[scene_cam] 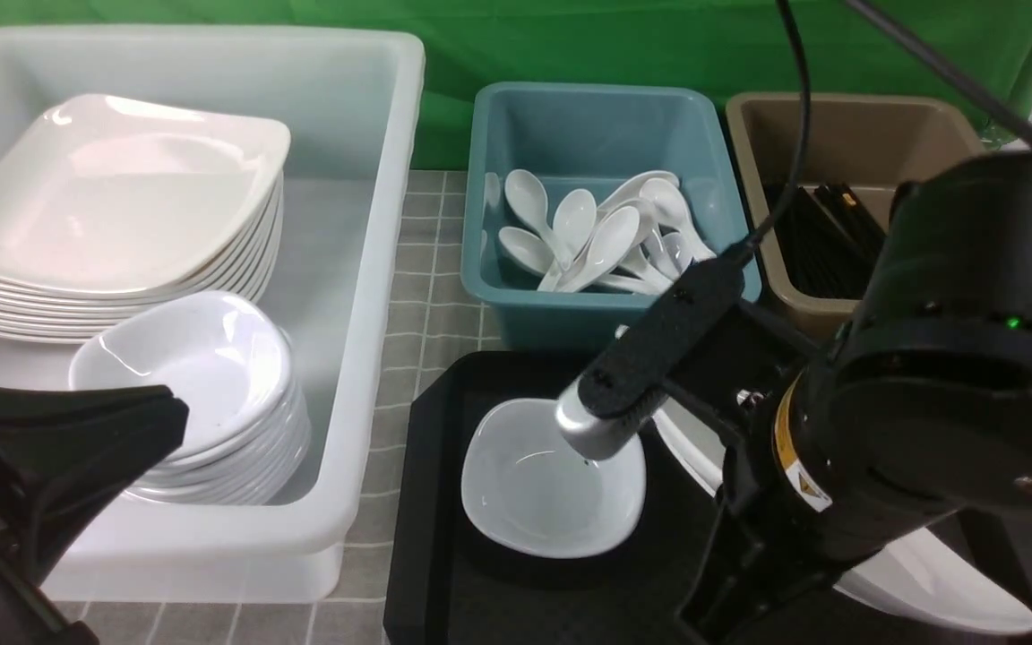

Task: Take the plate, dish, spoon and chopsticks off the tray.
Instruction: Use the right arm to put the plate into the large storage box on the left

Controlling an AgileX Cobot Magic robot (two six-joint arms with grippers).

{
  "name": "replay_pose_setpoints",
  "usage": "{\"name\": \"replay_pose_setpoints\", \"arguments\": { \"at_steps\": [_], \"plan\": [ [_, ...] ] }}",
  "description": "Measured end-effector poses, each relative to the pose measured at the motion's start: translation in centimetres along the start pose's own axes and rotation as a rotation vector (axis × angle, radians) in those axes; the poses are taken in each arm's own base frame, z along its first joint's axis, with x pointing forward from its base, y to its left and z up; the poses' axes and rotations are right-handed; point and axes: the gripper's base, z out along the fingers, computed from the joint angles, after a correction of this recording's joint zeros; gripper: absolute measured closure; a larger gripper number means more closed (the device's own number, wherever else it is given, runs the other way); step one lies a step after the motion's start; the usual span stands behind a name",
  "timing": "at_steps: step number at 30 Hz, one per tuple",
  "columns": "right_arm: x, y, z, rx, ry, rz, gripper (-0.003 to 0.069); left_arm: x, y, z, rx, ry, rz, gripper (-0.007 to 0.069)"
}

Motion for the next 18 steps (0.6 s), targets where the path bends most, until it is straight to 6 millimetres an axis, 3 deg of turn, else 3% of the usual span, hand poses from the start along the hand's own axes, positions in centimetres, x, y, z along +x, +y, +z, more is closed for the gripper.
{"name": "replay_pose_setpoints", "arguments": {
  "at_steps": [4,8,11,15,18],
  "plan": [
    [-1.6,-0.1,-3.4,-0.029,-0.128,-0.034,0.0598,-1.1,0.4,-1.4,-0.050,0.011,-0.006,0.0615],
    [-3.7,-0.2,-9.7,-0.073,-0.354,-0.122,0.0595,-2.7,1.1,-5.0,-0.174,0.040,-0.032,0.0615],
    [-5.1,-0.3,-12.8,-0.055,-0.489,-0.260,0.0596,-2.8,1.4,-7.2,-0.261,0.053,-0.063,0.0615],
    [-8.1,0.2,-14.2,0.022,-0.668,-0.494,0.0596,-1.9,1.6,-10.0,-0.360,0.060,-0.122,0.0615],
    [-11.0,1.3,-12.9,0.081,-0.769,-0.671,0.0597,-1.1,1.3,-11.3,-0.380,0.071,-0.161,0.0615]
  ]
}}
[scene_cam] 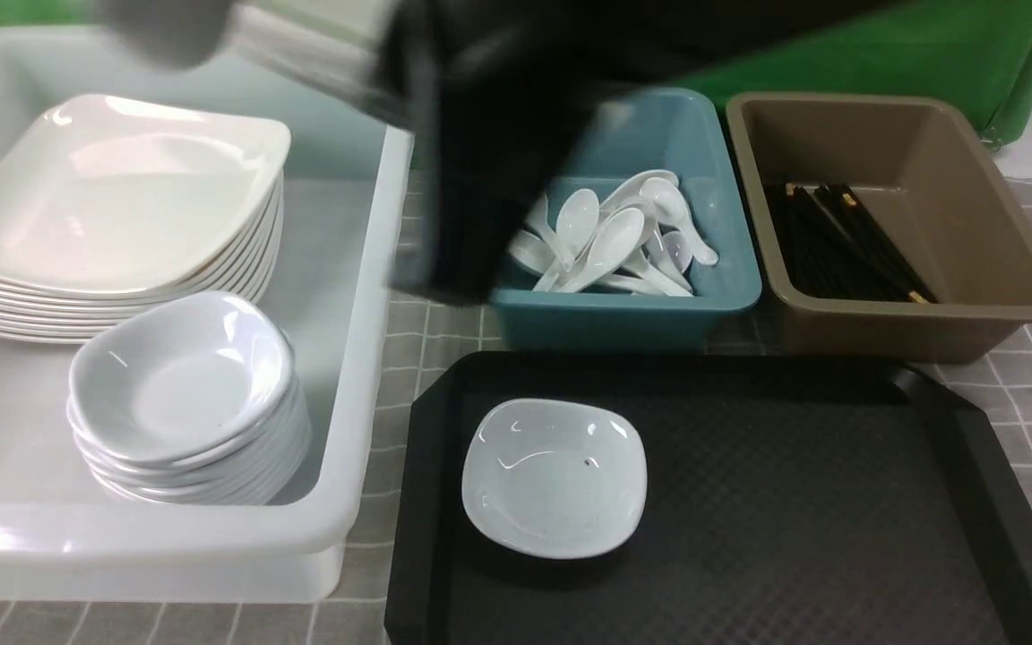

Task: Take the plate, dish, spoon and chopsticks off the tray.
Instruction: Use the right arm to put the plate into the large storage box on the left

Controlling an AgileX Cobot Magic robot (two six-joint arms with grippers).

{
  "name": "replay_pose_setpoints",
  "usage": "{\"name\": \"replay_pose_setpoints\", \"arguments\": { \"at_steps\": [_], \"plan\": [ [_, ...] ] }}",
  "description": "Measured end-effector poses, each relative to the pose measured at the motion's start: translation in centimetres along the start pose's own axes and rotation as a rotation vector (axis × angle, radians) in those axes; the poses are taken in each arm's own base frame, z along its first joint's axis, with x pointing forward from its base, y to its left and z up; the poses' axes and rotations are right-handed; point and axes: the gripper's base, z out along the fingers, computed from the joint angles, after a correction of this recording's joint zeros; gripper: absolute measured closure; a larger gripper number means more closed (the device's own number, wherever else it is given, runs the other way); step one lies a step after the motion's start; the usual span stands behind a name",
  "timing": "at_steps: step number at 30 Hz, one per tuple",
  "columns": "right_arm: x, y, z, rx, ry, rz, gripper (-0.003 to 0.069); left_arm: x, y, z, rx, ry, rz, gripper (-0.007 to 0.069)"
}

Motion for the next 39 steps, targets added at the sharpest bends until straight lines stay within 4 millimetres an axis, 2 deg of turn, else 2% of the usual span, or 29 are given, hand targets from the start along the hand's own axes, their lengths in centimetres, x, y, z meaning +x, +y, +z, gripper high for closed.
{"name": "replay_pose_setpoints", "arguments": {
  "at_steps": [1,2,3,4,5,6,9,11,12,17,20,22,33,36,39],
  "plan": [
    [-0.7,0.1,1.9,0.012,-0.055,-0.109,0.0597,0.5,0.1,-0.6,-0.005,0.003,-0.012,0.0615],
    [-1.0,0.3,3.2,0.012,-0.078,-0.147,0.0597,0.6,0.2,-0.9,-0.006,0.001,-0.020,0.0615],
    [-1.0,0.3,3.5,0.015,-0.081,-0.159,0.0597,0.7,0.2,-0.9,-0.006,0.003,-0.020,0.0615],
    [-1.4,0.7,6.3,0.020,-0.112,-0.226,0.0597,1.2,0.3,-1.6,-0.012,0.001,-0.037,0.0615],
    [-1.3,0.8,7.3,0.019,-0.111,-0.238,0.0597,1.3,0.4,-1.8,-0.013,0.002,-0.044,0.0615],
    [-1.4,0.9,9.3,0.032,-0.128,-0.271,0.0597,1.7,0.4,-2.2,-0.014,0.006,-0.060,0.0615],
    [-0.6,1.3,14.8,0.042,-0.119,-0.303,0.0597,2.1,0.5,-2.6,-0.015,0.009,-0.075,0.0615],
    [-0.2,1.3,16.5,0.046,-0.112,-0.307,0.0597,2.2,0.5,-2.7,-0.012,0.008,-0.078,0.0615],
    [0.2,1.1,18.5,0.057,-0.103,-0.315,0.0597,2.2,0.4,-2.7,-0.005,0.009,-0.084,0.0615],
    [2.2,1.7,24.9,0.071,-0.075,-0.398,0.0596,2.2,0.0,-2.7,0.038,0.008,-0.085,0.0615],
    [3.2,2.3,27.3,0.067,-0.094,-0.359,0.0596,2.2,-0.2,-2.7,0.065,0.009,-0.082,0.0615],
    [3.6,2.5,28.2,0.070,-0.113,-0.334,0.0596,2.2,-0.4,-2.8,0.080,0.009,-0.079,0.0615],
    [4.7,4.1,31.5,0.093,-0.179,-0.243,0.0591,2.1,-0.6,-2.8,0.108,0.006,-0.087,0.0615],
    [4.8,4.2,31.9,0.111,-0.196,-0.234,0.0569,2.1,-0.7,-2.8,0.116,0.005,-0.091,0.0615],
    [4.9,3.9,32.1,0.139,-0.220,-0.208,0.0468,2.1,-0.8,-2.8,0.132,0.006,-0.097,0.0615]
  ]
}}
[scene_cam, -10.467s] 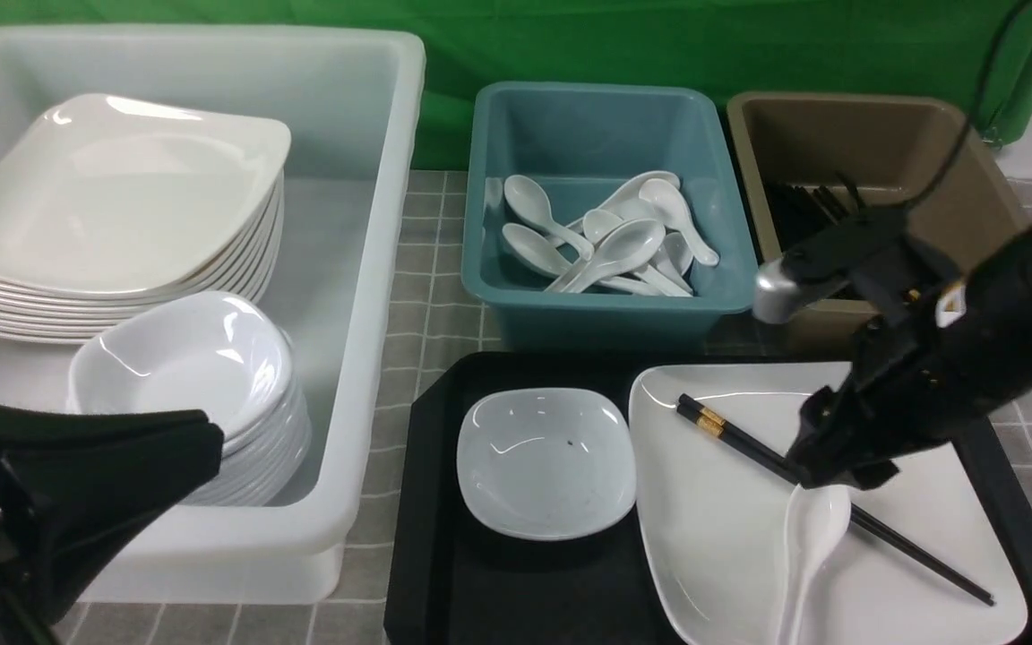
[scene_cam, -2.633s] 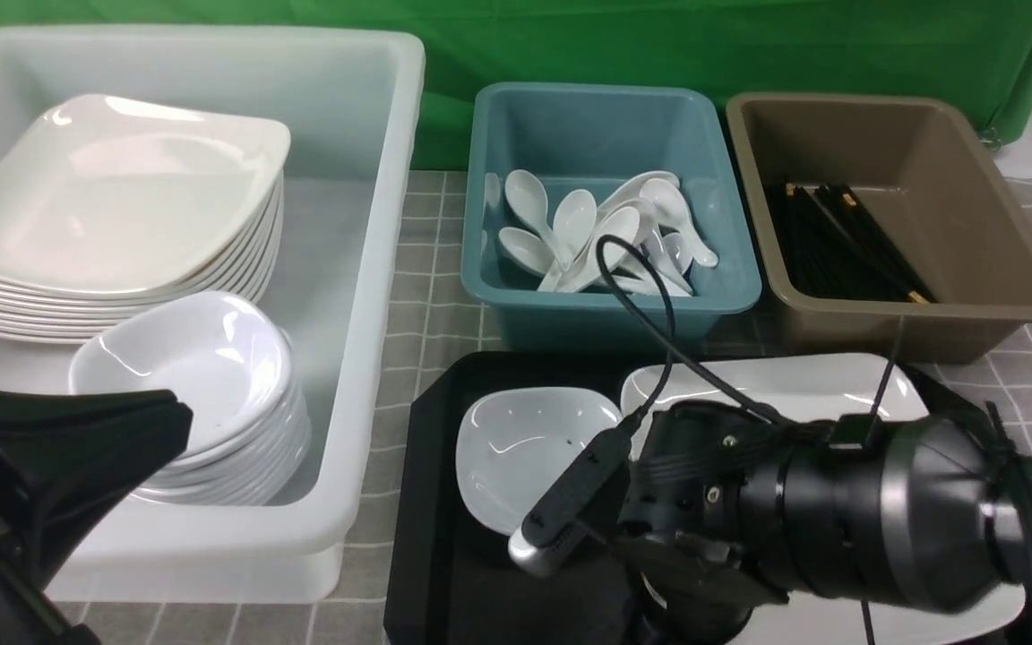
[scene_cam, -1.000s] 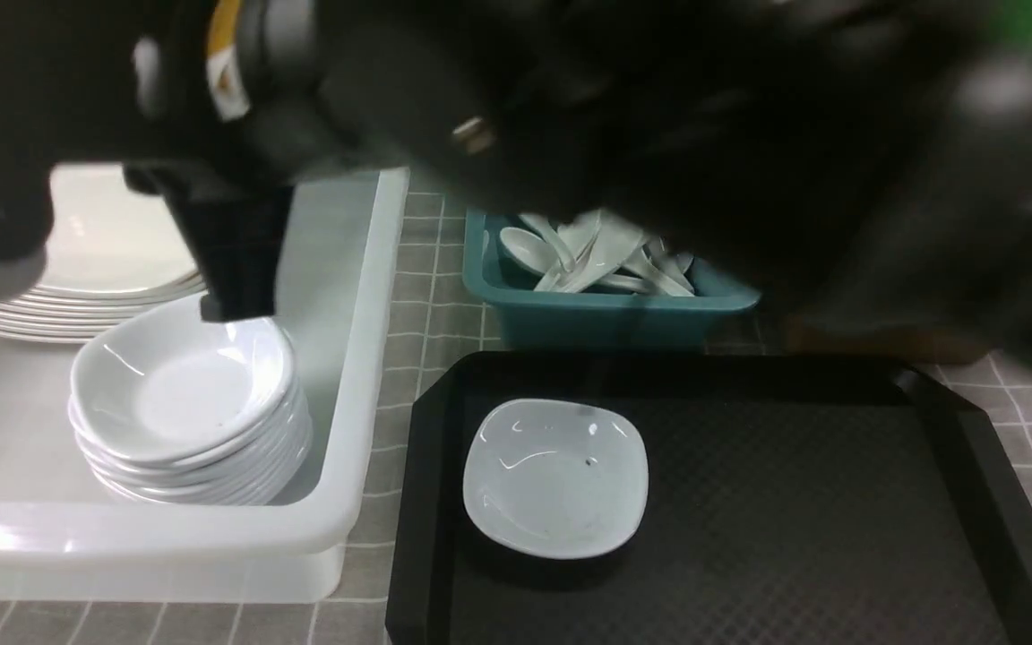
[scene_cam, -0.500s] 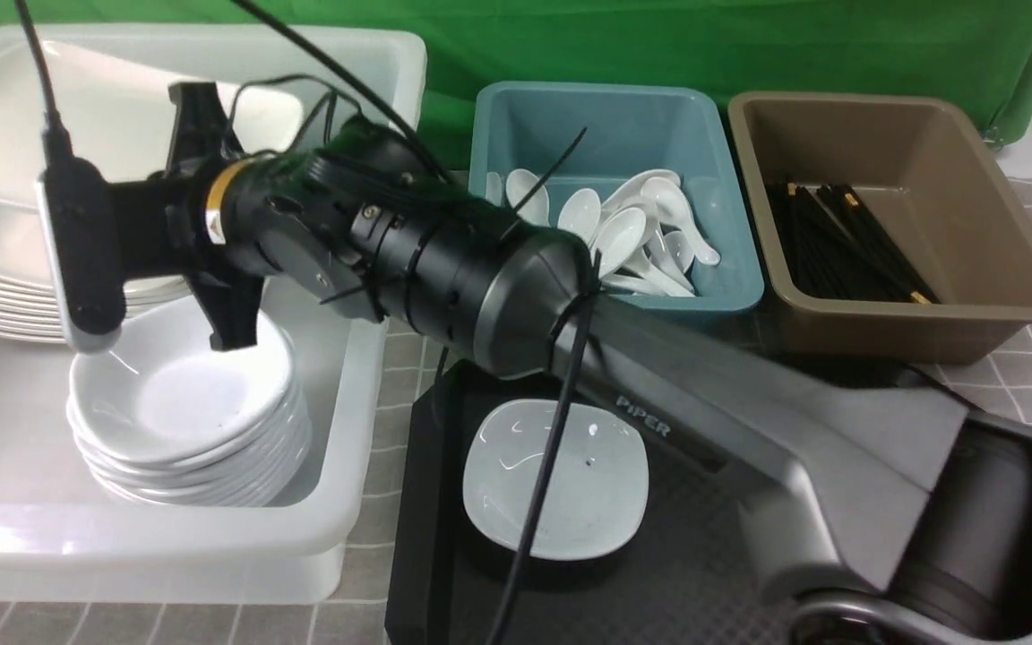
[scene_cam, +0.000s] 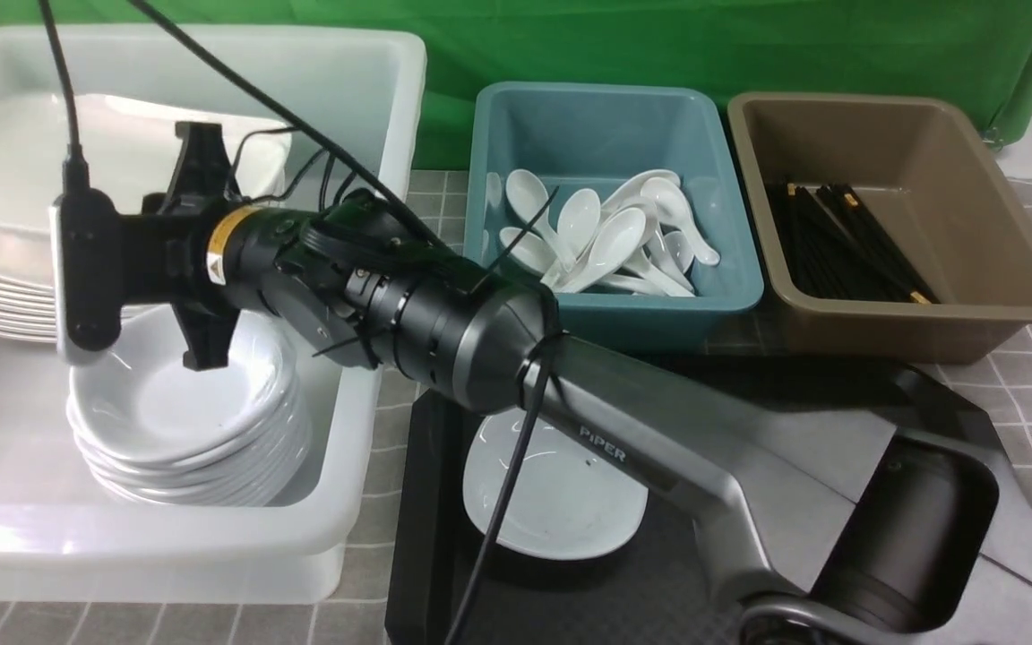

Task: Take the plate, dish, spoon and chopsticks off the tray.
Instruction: Use the right arm to put the plate into the large storage box on the left

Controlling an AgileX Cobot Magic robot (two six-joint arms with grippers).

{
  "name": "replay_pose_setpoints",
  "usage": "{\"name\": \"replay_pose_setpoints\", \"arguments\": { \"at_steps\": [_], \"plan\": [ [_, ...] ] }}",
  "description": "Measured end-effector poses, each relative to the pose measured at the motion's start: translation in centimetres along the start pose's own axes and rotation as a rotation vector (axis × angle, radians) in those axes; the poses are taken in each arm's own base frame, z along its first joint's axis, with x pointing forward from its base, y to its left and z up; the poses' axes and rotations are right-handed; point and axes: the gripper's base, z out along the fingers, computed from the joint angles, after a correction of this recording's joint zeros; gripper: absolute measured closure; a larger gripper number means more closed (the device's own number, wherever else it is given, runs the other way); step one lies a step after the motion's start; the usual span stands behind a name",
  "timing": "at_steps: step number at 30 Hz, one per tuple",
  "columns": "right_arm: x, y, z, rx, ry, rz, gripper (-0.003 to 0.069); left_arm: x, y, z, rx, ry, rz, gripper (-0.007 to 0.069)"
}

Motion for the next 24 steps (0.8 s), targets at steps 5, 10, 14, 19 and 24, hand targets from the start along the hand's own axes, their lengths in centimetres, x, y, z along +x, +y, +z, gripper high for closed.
{"name": "replay_pose_setpoints", "arguments": {
  "at_steps": [5,10,14,19,24],
  "plan": [
    [-0.2,-0.4,-0.1,0.023,-0.016,0.037,0.0310,0.0,0.0,0.0,0.003,0.000,-0.001,0.0615],
    [-0.2,-0.6,-0.3,0.014,-0.008,0.189,0.0251,0.0,0.0,0.0,0.005,-0.004,-0.001,0.0615],
    [-0.9,-2.0,-2.4,-0.063,0.083,0.328,0.0228,0.0,-0.2,0.0,0.020,-0.004,-0.008,0.0615],
    [-3.1,-5.6,-7.1,-0.100,0.142,0.383,0.0256,-0.4,-0.2,0.0,0.029,-0.040,-0.009,0.0615],
    [-4.5,-9.0,-14.0,-0.191,0.288,0.470,0.0435,-0.8,-0.3,0.8,0.027,-0.007,0.033,0.0615]
  ]
}}
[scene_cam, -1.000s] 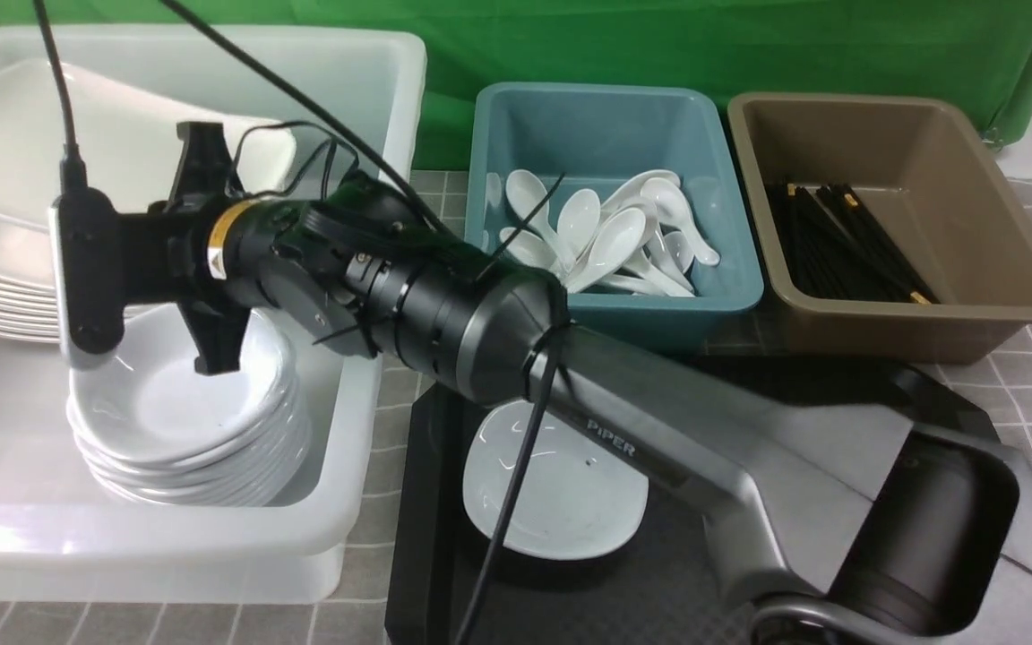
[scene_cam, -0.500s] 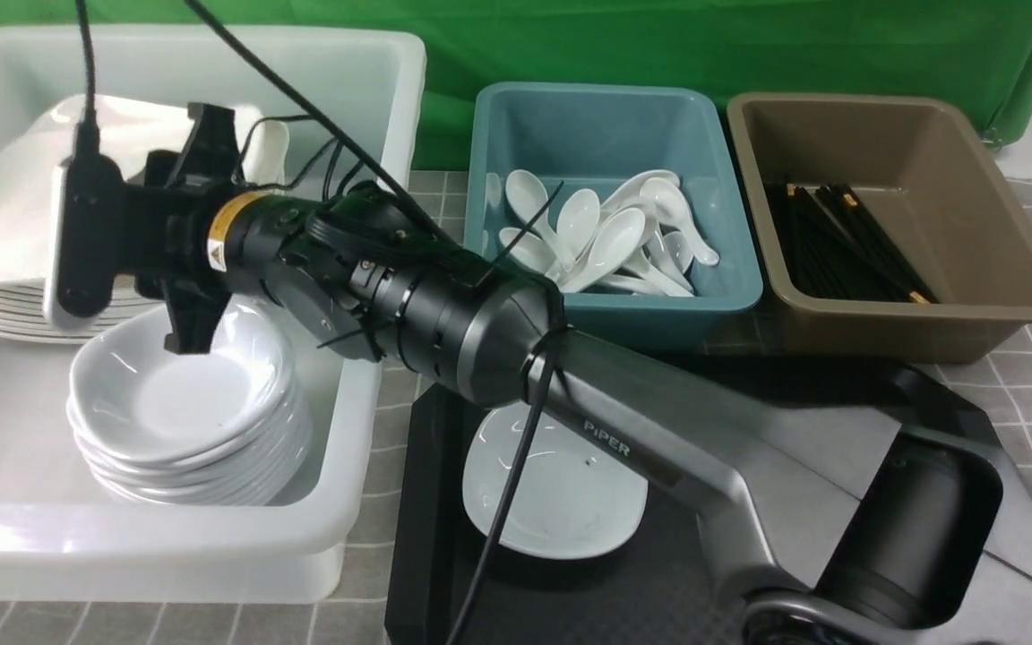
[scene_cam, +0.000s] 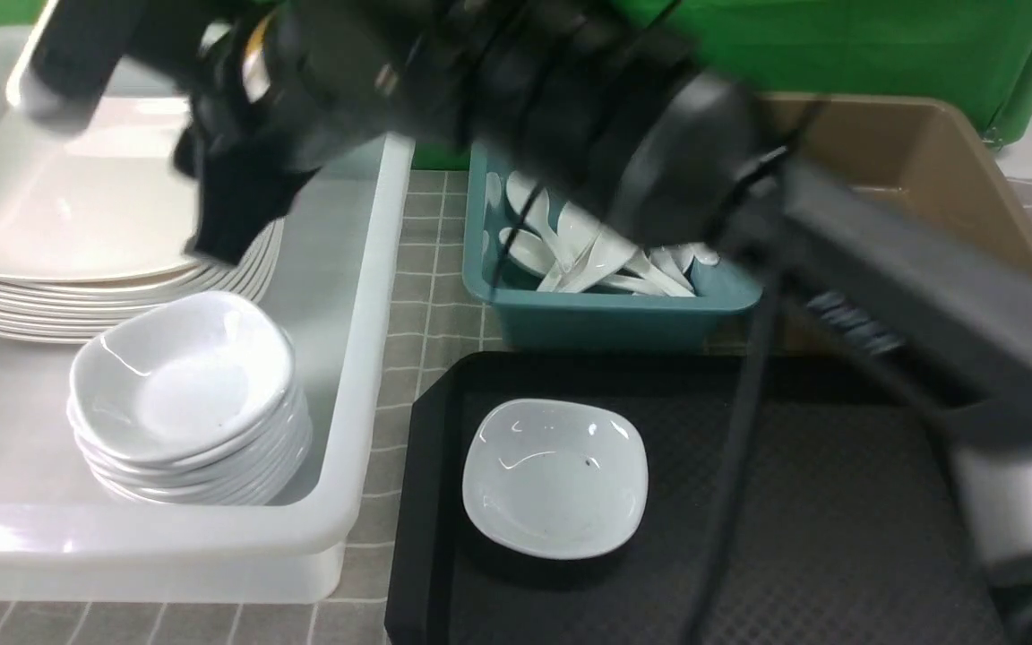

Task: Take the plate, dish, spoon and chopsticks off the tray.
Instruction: Use the right arm to put the plate into the large storage box on the left, then use the left arm to grab a small plate from the dinner plate

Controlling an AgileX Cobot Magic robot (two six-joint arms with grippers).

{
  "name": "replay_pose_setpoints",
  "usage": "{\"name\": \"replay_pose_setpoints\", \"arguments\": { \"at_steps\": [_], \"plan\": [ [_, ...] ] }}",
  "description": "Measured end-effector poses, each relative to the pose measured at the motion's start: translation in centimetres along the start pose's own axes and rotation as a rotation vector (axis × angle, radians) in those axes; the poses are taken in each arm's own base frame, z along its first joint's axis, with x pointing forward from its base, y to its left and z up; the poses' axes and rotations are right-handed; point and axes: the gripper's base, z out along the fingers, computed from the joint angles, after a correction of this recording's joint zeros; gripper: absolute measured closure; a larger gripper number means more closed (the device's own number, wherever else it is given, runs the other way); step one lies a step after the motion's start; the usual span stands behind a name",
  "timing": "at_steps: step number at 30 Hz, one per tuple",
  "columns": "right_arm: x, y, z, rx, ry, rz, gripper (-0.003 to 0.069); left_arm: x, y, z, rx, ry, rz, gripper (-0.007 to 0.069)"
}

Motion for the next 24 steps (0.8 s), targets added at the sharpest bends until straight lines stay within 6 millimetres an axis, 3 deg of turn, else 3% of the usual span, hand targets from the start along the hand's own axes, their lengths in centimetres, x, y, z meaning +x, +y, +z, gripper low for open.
{"name": "replay_pose_setpoints", "arguments": {
  "at_steps": [3,5,11,14,19,20,24],
  "plan": [
    [0.3,-0.8,-4.6,-0.029,0.086,0.049,0.0585,-0.8,0.0,2.0,0.000,0.087,0.029,0.0615],
    [0.7,-1.3,-6.2,-0.036,0.127,0.065,0.0619,-1.3,-0.1,3.6,0.001,0.153,0.053,0.0615],
    [1.6,-3.4,-10.3,0.042,0.155,0.188,0.0636,-2.9,-0.3,9.3,0.027,0.270,0.134,0.0615],
    [3.1,-3.9,-13.2,0.065,0.175,0.259,0.0636,-3.3,-0.5,12.0,0.055,0.308,0.159,0.0615],
    [7.9,-3.0,-18.2,0.081,0.271,0.379,0.0636,-3.2,-1.7,14.7,0.153,0.374,0.225,0.0615],
    [8.1,-2.8,-18.3,0.080,0.276,0.378,0.0636,-3.1,-1.7,14.7,0.158,0.376,0.230,0.0615],
    [13.5,0.7,-21.4,0.059,0.363,0.473,0.0636,-2.7,-3.4,16.7,0.242,0.420,0.340,0.0615]
  ]
}}
